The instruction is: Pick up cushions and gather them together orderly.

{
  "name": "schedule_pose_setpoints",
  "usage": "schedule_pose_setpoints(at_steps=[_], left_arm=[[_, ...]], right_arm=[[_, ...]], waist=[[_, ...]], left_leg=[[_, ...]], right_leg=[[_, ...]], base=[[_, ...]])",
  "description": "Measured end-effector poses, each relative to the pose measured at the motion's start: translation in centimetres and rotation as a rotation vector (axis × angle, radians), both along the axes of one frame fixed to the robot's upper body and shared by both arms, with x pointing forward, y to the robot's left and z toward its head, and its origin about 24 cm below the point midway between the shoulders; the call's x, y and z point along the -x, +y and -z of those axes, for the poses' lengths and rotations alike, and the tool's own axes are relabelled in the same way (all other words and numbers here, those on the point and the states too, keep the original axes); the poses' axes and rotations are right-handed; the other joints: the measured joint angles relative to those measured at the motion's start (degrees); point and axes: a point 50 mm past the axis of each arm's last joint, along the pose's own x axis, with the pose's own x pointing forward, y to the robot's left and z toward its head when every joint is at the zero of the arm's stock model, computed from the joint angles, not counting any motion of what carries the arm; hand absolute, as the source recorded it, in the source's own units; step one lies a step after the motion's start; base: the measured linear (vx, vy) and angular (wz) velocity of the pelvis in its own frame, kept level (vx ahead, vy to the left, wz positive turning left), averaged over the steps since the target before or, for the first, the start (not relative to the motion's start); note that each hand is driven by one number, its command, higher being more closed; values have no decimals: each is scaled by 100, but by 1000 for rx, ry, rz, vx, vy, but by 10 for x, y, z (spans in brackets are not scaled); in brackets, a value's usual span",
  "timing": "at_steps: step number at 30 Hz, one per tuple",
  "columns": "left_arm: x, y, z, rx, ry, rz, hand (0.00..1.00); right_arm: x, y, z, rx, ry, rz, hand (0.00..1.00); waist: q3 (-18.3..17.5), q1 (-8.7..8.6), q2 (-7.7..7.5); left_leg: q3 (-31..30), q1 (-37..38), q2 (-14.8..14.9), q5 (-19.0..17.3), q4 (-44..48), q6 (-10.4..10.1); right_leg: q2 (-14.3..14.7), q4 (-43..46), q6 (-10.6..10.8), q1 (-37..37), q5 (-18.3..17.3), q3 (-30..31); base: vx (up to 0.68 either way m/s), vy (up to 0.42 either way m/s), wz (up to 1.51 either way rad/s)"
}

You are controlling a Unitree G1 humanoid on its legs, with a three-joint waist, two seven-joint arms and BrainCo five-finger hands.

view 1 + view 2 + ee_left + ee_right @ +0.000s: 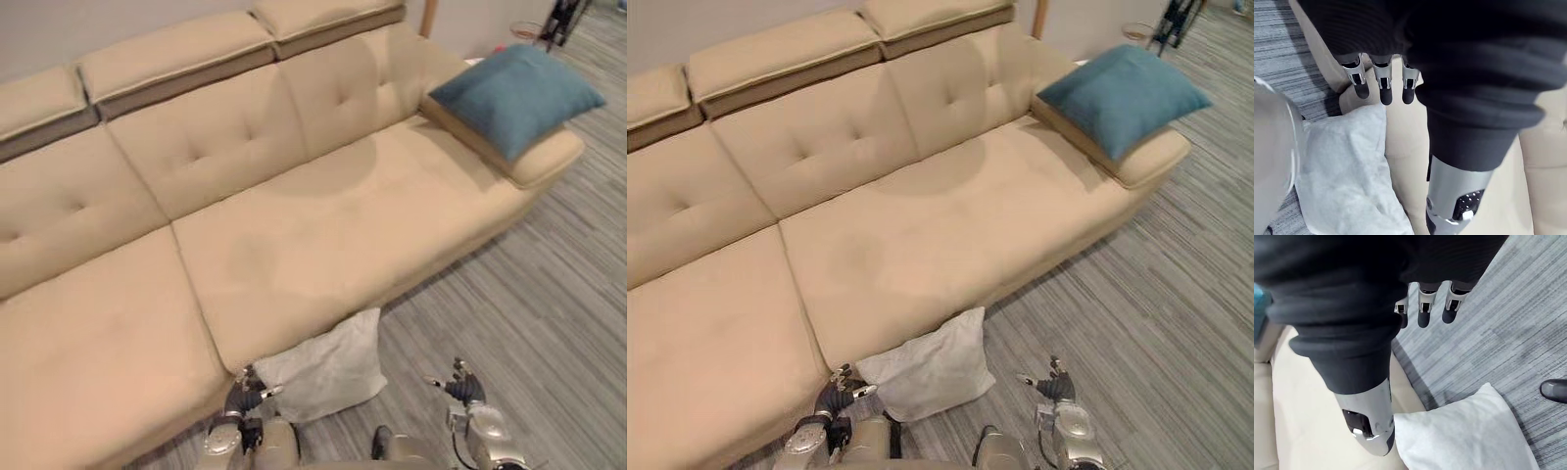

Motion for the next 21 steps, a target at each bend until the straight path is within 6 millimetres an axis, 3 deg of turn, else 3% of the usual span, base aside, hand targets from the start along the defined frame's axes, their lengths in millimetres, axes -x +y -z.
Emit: schedule_pose_setpoints(at_steps=[4,9,13,18,20,21], left_arm=[[9,16,1,-45,24,0,0],[-4,37,-8,-112,-6,12,0],[-49,42,-32,-150,-140,13,0],[-123,41,-89,-118,-420,-83,0],[-138,40,-102,-103,-473,-105,0],[-159,36,-123,-76,-551,-123,0]], right_arm=[[5,12,6,-33,20,2,0],[-21,12,-3,-12,-26,4,0],[-72,12,-34,42,-175,-10,0],[-135,7,-92,129,-390,-20,0],[-146,8,-105,143,-430,-24,0],[-162,9,-124,154,-491,-18,0]], waist=[[-18,2,-82],[92,29,-51],[615,42,-23],[1214,28,-14],[1346,10,-14],[1478,14,-19]], left_leg=[[-103,-236,-367,138,-159,204],[-335,-960,-395,242,134,277],[-225,-1565,-259,245,498,300],[2,-3105,155,85,1392,396],[22,-3444,239,84,1545,399],[-8,-3973,305,87,1776,403]], right_leg=[[-223,-289,221,22,133,-298],[-225,66,215,-580,156,-421],[-255,1001,87,-1524,-70,-158],[-239,2217,-2,-3357,-295,148],[-216,2371,-8,-3708,-291,179],[-208,2649,-64,-4251,-283,201]], base=[[-28,134,46],[-77,62,24],[-208,-11,-18],[-237,-41,-24],[-128,-8,-12],[-131,-5,-6]])
